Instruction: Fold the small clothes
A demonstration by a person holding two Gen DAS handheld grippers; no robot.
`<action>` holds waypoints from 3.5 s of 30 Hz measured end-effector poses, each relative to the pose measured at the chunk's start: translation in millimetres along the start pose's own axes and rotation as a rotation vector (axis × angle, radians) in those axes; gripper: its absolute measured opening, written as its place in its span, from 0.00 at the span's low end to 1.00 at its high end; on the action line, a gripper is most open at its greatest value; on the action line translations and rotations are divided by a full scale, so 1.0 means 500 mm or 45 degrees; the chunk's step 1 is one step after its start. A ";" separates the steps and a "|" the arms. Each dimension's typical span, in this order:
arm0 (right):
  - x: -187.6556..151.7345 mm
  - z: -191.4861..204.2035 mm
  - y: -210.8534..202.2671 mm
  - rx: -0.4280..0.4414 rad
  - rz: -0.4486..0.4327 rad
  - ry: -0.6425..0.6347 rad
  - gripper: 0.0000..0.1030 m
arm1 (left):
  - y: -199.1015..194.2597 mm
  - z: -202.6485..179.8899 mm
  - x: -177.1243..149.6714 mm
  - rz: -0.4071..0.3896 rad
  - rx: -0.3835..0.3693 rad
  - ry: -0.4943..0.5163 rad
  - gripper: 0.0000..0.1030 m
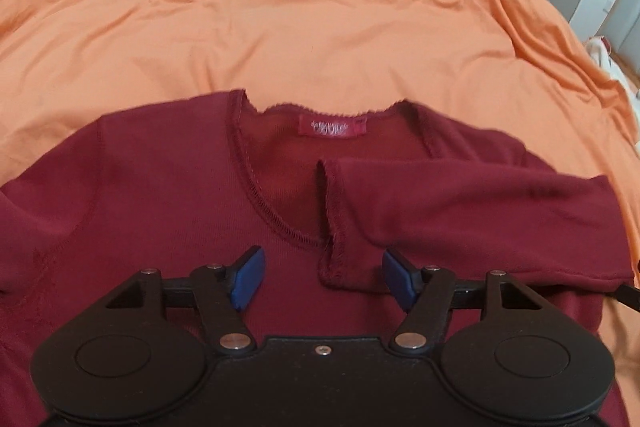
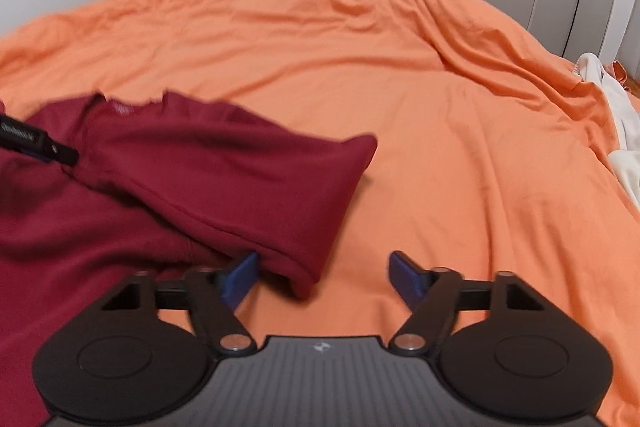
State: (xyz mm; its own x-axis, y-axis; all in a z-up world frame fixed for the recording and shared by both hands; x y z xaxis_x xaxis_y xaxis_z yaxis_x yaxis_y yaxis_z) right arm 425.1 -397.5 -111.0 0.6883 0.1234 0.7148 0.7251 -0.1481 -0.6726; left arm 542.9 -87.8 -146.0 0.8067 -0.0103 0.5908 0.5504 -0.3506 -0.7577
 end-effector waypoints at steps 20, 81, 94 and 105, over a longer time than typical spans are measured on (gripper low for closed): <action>-0.031 0.008 -0.014 -0.139 -0.081 -0.010 0.08 | 0.017 0.007 -0.015 0.001 0.039 0.015 0.59; 0.002 0.239 -0.240 0.251 -0.150 0.188 1.00 | -0.398 0.084 0.205 -0.524 -0.014 0.440 0.04; -0.021 0.130 -0.216 0.185 -0.092 0.346 1.00 | -0.193 -0.015 -0.077 0.057 -0.379 0.654 0.69; 0.107 0.329 -0.141 0.299 -0.132 0.079 0.99 | -0.353 0.168 -0.043 -0.081 -0.168 0.280 0.98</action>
State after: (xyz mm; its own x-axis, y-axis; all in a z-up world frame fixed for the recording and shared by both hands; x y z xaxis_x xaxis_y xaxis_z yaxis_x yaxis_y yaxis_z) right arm 414.4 -218.8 -57.0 0.6123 0.0649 0.7880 0.7822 0.0950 -0.6157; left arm 446.4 52.9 -48.5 0.6975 -0.1828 0.6929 0.5540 -0.4757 -0.6832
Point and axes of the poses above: each gripper's, at about its wrist camera, not at the fingertips, and y roughly the way its jaws point, z to its left, x to its top, the point moved 8 cm from there along y, roughly the way its jaws point, and after that the axes turned 8 degrees about -x, right-handed, at the moved point
